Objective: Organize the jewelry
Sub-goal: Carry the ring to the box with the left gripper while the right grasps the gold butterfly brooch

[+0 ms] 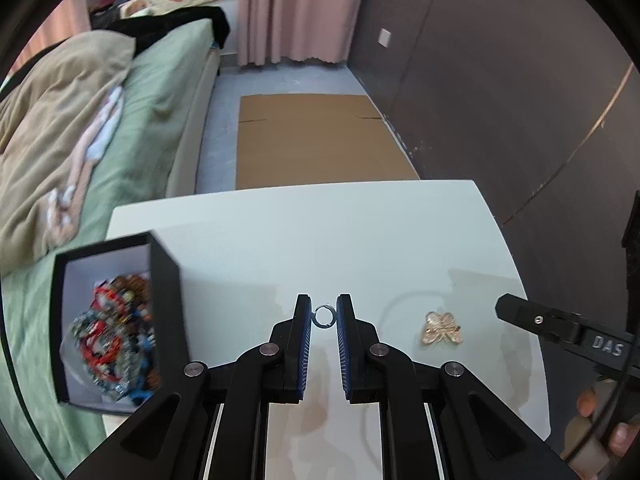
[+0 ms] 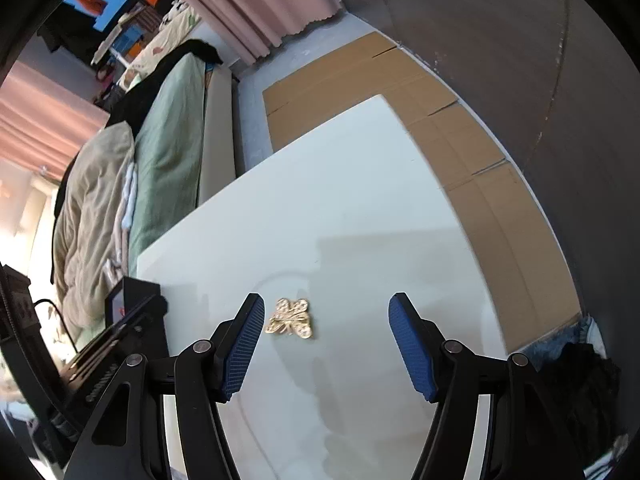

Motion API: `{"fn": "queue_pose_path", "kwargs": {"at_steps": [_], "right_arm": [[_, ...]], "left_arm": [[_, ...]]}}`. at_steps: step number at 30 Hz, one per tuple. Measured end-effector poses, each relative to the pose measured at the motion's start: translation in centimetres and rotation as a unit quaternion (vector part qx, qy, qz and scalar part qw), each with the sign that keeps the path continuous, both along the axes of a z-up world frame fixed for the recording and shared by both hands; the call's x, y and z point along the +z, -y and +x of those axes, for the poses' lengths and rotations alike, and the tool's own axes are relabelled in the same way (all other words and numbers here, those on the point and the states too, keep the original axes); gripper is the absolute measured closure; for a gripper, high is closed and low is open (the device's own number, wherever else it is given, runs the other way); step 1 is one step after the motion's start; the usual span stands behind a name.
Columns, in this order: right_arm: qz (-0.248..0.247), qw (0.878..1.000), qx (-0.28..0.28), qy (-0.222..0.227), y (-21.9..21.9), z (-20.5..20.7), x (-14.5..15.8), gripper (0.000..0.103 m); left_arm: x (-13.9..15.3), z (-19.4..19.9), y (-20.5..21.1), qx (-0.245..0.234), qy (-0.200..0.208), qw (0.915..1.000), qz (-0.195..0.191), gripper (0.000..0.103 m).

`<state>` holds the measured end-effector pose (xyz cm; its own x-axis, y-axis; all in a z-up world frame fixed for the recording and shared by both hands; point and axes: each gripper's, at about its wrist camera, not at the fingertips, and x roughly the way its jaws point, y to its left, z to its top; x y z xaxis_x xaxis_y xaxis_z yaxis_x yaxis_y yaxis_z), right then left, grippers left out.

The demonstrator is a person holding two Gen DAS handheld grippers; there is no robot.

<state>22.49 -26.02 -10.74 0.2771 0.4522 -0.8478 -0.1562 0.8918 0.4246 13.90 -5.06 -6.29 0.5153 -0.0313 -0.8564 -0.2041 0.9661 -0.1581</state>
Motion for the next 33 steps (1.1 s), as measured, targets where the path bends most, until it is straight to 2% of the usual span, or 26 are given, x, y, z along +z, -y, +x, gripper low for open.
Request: {"fn": "queue_pose_path", "kwargs": {"at_steps": [5, 9, 12, 21, 22, 24, 25, 29, 33], "right_arm": [[-0.028, 1.0, 0.013, 0.003, -1.5, -0.6, -0.4, 0.037], [-0.064, 0.998, 0.026, 0.007, -2.9, -0.9, -1.0, 0.037], [-0.084, 0.996, 0.04, 0.013, -4.0, -1.1, -1.4, 0.037], [-0.158, 0.985, 0.066, 0.037, -7.2, -1.8, -2.4, 0.037], [-0.168, 0.983, 0.068, 0.041, -7.4, -2.0, -2.4, 0.038], [-0.21, 0.973, 0.078, 0.06, -8.4, -2.5, -2.4, 0.051], [-0.222, 0.969, 0.082, 0.065, -8.7, -2.6, -2.3, 0.06], [-0.214, 0.97, 0.09, 0.065, -9.2, -3.0, -2.1, 0.062], [-0.175, 0.978, 0.088, 0.068, -9.0, -3.4, -1.2, 0.062]], "left_arm": [[0.4, -1.7, -1.0, 0.001, 0.022, 0.9996, -0.02, 0.09], [1.6, -2.6, -1.7, -0.009, 0.038, 0.9989, -0.027, 0.09], [2.6, -3.4, -3.1, 0.001, 0.053, 0.9983, -0.023, 0.09], [2.4, -4.9, -6.5, 0.018, 0.051, 0.9973, -0.049, 0.09], [2.4, -5.0, -6.9, 0.021, 0.05, 0.9972, -0.052, 0.09], [2.3, -5.3, -8.0, 0.03, 0.047, 0.9967, -0.059, 0.09], [2.2, -5.4, -8.5, 0.035, 0.047, 0.9964, -0.061, 0.09], [2.2, -6.1, -10.3, 0.054, 0.045, 0.9954, -0.066, 0.09], [1.9, -6.7, -11.9, 0.07, 0.038, 0.9939, -0.076, 0.09]]}}
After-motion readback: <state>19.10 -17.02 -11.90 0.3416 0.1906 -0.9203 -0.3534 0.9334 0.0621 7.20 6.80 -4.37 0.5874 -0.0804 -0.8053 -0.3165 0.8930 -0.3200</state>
